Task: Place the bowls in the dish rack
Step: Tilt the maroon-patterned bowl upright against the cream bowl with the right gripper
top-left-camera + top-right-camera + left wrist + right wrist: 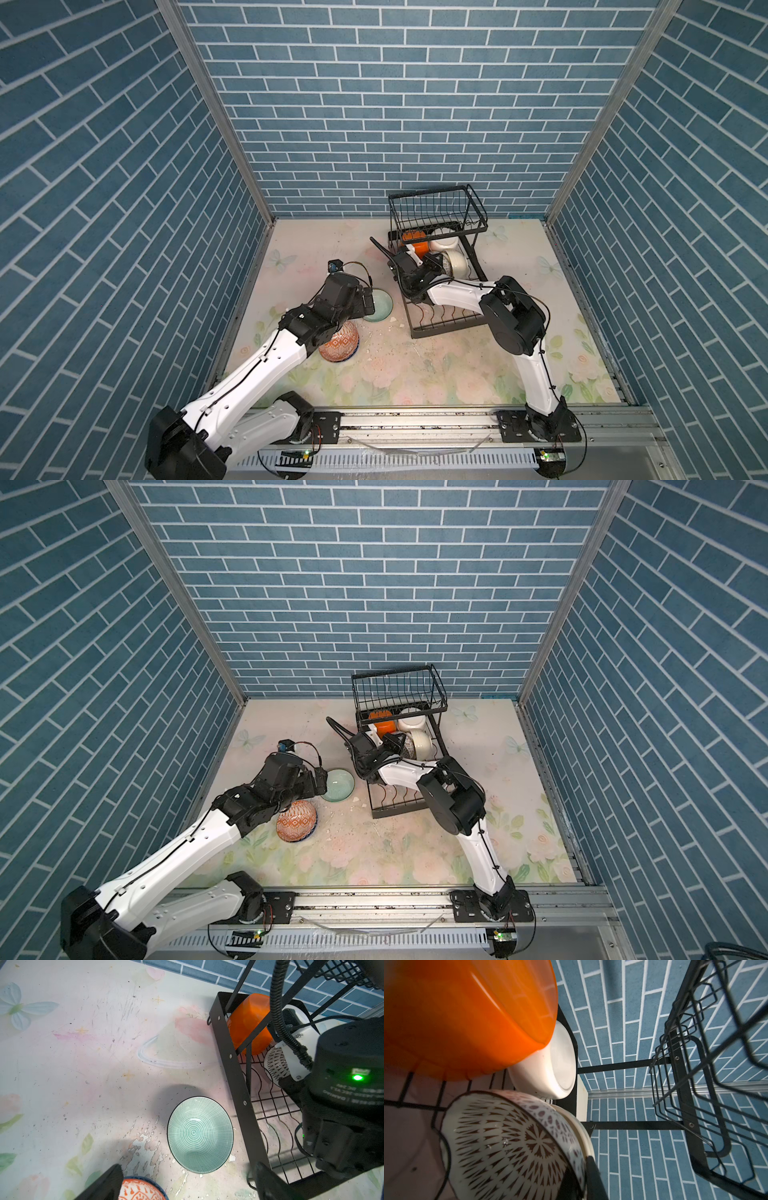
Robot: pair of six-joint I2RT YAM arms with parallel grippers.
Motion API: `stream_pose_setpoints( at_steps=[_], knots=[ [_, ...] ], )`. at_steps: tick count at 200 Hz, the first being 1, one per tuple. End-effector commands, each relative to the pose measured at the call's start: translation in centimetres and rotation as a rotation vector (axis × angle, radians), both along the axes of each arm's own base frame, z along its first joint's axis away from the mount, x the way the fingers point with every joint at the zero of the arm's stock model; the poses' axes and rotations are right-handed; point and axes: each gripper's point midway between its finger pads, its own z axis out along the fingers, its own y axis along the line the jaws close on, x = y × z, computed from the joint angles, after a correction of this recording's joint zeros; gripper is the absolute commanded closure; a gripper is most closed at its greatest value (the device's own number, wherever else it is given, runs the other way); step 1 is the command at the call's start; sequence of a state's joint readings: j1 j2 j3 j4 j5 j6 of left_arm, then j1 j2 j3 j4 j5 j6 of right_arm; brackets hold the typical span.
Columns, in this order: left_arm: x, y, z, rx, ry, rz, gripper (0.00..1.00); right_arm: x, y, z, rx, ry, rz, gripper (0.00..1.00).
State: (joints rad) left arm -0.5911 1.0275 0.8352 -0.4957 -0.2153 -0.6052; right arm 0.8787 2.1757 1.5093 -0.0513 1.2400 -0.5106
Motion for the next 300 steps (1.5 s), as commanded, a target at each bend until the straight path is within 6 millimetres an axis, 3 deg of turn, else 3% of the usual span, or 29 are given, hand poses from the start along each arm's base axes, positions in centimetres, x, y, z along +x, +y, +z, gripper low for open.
stream_pose_setpoints(
  at_steps=[1, 188, 300],
  knots=[
    [-0.1, 0.3, -0.8, 0.018, 0.014, -0.001, 0.0, -1.3, 2.2, -3.5, -0.051, 0.119, 0.079, 1.0],
    [-0.2, 0.3, -1.2, 0.006, 0.02, 0.0, 0.0, -1.4, 2.1, -2.2, 0.0, 0.14, 0.031, 0.94],
    [-0.2, 0.2, -1.3, 0.005, 0.023, -0.002, 0.0, -1.2, 2.1, -1.3, 0.017, 0.135, 0.026, 0.71]
  ],
)
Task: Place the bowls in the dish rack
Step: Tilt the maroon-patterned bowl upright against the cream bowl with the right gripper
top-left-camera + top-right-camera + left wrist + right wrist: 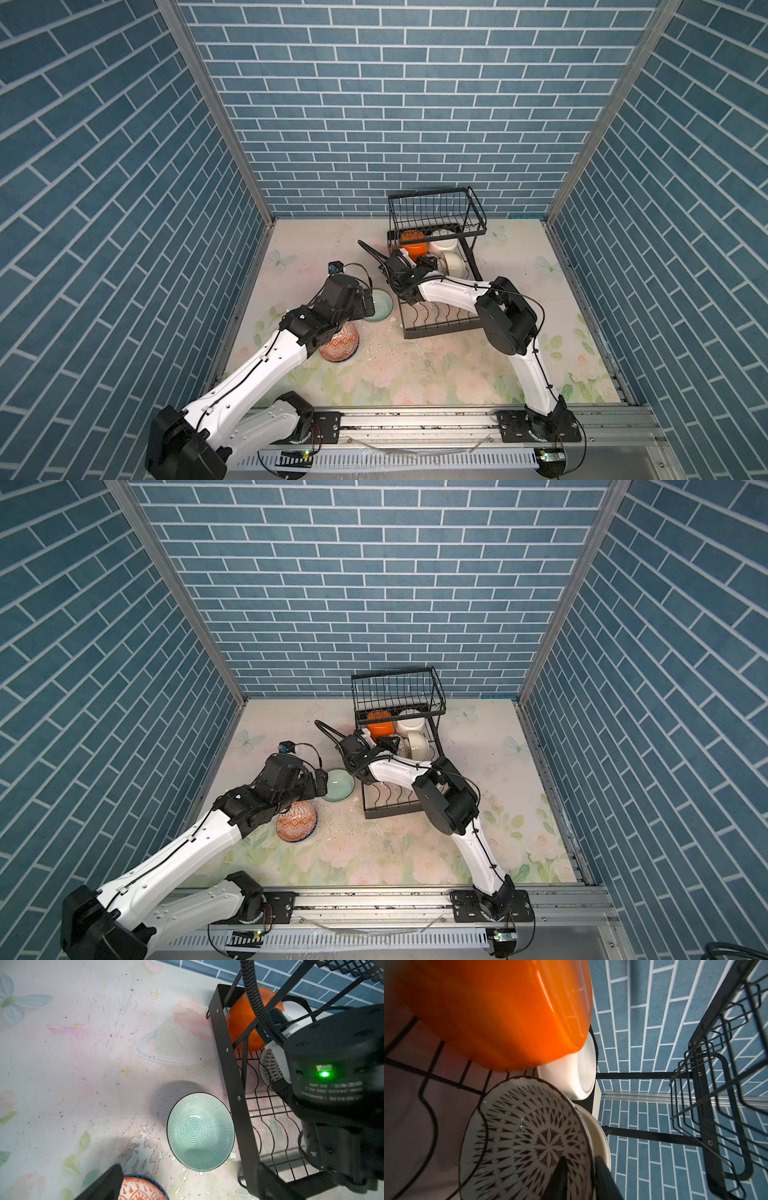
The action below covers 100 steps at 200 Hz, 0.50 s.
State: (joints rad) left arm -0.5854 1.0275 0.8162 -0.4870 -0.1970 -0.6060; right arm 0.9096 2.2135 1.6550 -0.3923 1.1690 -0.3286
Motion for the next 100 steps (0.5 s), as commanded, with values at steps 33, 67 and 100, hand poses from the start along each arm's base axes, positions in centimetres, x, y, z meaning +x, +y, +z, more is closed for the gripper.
stream_pose_setpoints(
  at_steps=[33, 67, 100],
  knots=[
    [0.0, 0.3, -0.6, 0.012, 0.007, 0.005, 0.0, 0.1, 0.4, -0.4, 0.007, 0.022, 0.004, 0.61],
    [0.1, 0.2, -0.6, 0.014, 0.01, 0.004, 0.0, 0.1, 0.5, 0.0, 0.016, 0.019, 0.007, 0.57],
    [0.1, 0.2, -0.7, 0.02, 0.017, 0.004, 0.0, -0.1, 0.6, 0.7, 0.048, 0.024, 0.014, 0.52]
  ],
)
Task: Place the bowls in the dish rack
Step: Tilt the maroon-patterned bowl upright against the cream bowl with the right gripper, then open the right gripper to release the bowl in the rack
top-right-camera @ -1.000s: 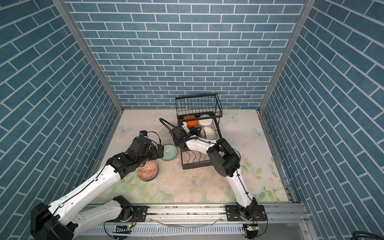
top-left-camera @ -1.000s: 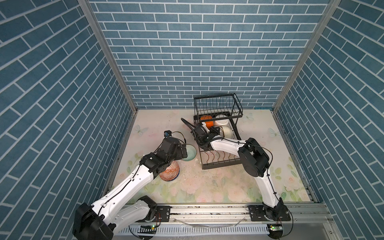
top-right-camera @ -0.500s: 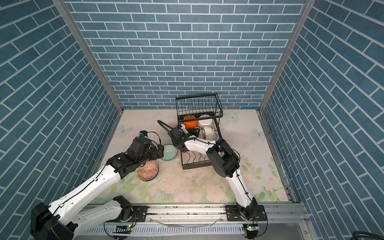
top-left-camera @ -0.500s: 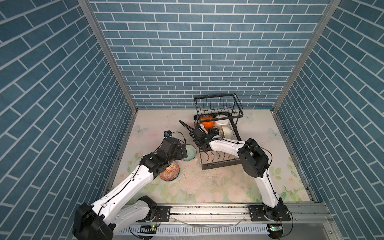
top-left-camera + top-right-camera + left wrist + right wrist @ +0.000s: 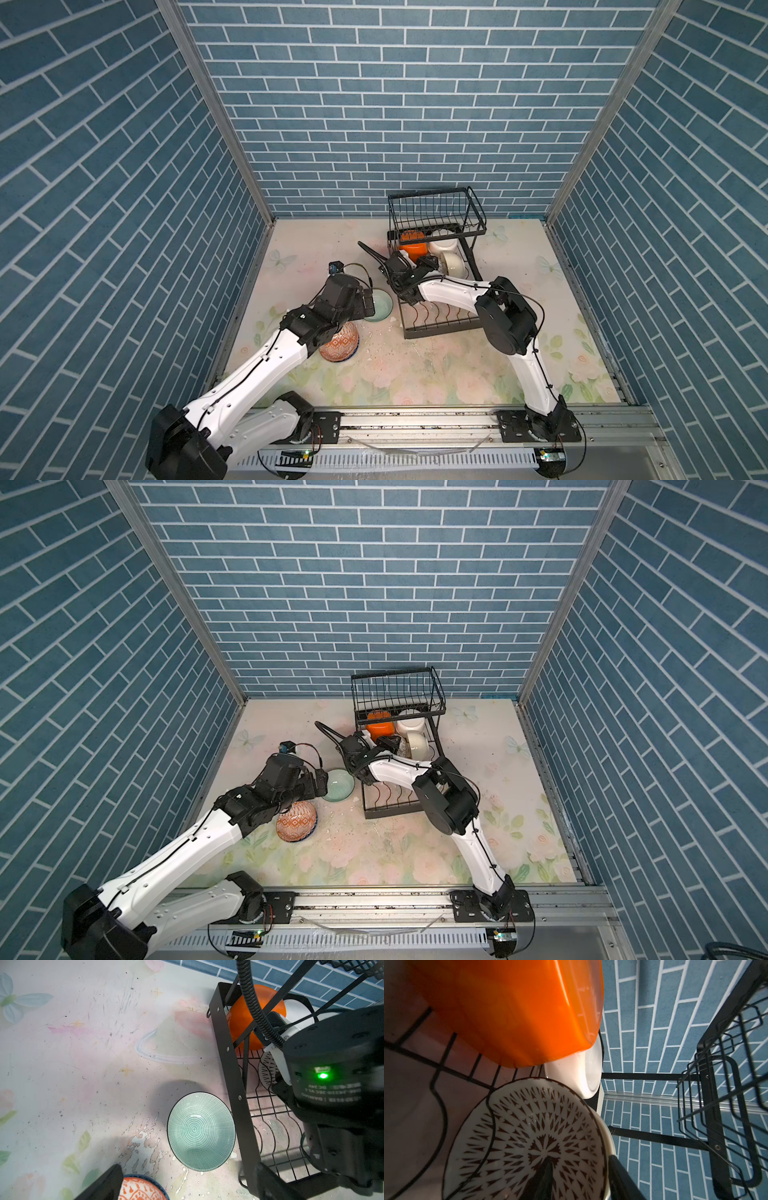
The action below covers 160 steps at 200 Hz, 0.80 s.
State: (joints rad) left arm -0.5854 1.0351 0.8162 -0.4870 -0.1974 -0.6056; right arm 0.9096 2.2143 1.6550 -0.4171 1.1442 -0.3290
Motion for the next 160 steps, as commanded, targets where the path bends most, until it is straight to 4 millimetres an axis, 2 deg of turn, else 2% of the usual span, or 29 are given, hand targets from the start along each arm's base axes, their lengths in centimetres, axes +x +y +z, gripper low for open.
stream_pose_setpoints(
  at_steps=[1, 10, 12, 17, 76, 117, 160],
  knots=[
    [0.1, 0.3, -0.5, 0.015, 0.011, 0.003, 0.0, 0.1, 0.6, 1.2, 0.057, -0.007, 0.0, 0.51],
    [0.1, 0.3, -0.5, 0.019, 0.011, 0.004, 0.0, 0.0, 0.6, 1.0, 0.065, 0.003, 0.002, 0.49],
    [0.1, 0.3, -0.5, 0.019, 0.013, 0.003, 0.0, -0.1, 0.5, 2.1, 0.084, -0.009, 0.002, 0.49],
    [0.1, 0.3, -0.5, 0.02, 0.014, 0.003, 0.0, -0.2, 0.5, 2.6, 0.098, -0.012, 0.002, 0.49],
    [0.1, 0.3, -0.8, 0.039, 0.038, 0.006, 0.0, -1.5, 0.5, 4.3, 0.249, 0.029, 0.022, 0.44],
    [0.1, 0.6, -0.9, 0.062, 0.054, 0.011, 0.0, -2.7, 0.3, 4.4, 0.337, 0.084, 0.036, 0.44],
    [0.2, 0.9, -1.0, 0.093, 0.075, 0.017, 0.0, -4.7, 0.4, 4.3, 0.478, 0.167, 0.083, 0.46]
  ],
)
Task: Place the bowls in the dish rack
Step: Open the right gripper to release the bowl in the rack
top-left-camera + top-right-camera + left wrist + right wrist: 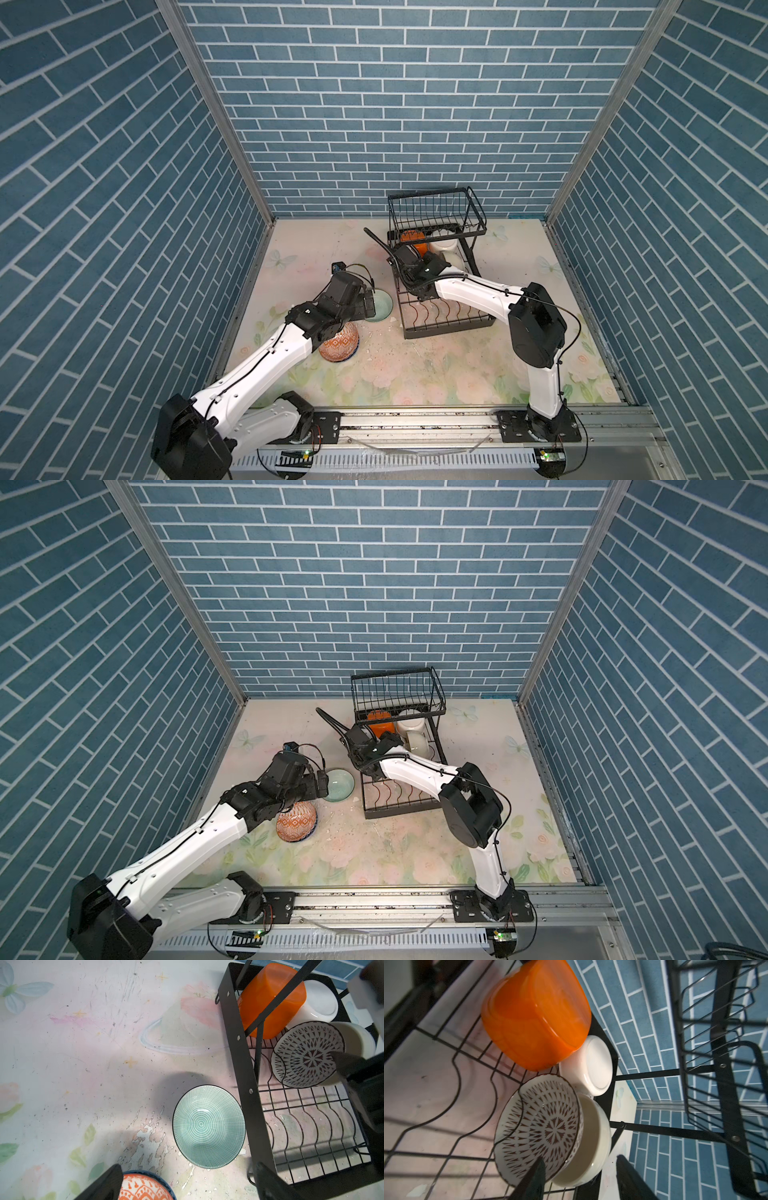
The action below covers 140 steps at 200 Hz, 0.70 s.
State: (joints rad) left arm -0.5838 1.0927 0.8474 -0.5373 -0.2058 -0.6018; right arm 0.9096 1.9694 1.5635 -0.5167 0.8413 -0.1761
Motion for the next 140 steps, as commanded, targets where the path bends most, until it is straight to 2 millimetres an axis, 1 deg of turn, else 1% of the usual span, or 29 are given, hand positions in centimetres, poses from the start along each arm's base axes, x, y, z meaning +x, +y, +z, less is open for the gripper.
stream_pose_setpoints(
  at_steps=[1, 46, 106, 140],
  knots=[
    [0.2, 0.7, 0.2, 0.043, 0.015, 0.011, 0.0, -1.5, 0.1, 0.6, 0.149, 0.046, 0.002, 0.46],
    [0.4, 1.0, -0.5, 0.069, 0.054, 0.019, 0.0, -3.3, -0.6, -0.4, 0.204, 0.111, 0.025, 0.46],
    [1.0, 1.1, -1.9, 0.099, 0.112, 0.023, 0.01, -6.0, -0.6, -2.0, 0.273, 0.222, 0.084, 0.47],
    [1.6, 0.9, -2.9, 0.131, 0.164, 0.013, 0.0, -7.4, -0.8, -1.8, 0.342, 0.242, 0.111, 0.46]
  ],
)
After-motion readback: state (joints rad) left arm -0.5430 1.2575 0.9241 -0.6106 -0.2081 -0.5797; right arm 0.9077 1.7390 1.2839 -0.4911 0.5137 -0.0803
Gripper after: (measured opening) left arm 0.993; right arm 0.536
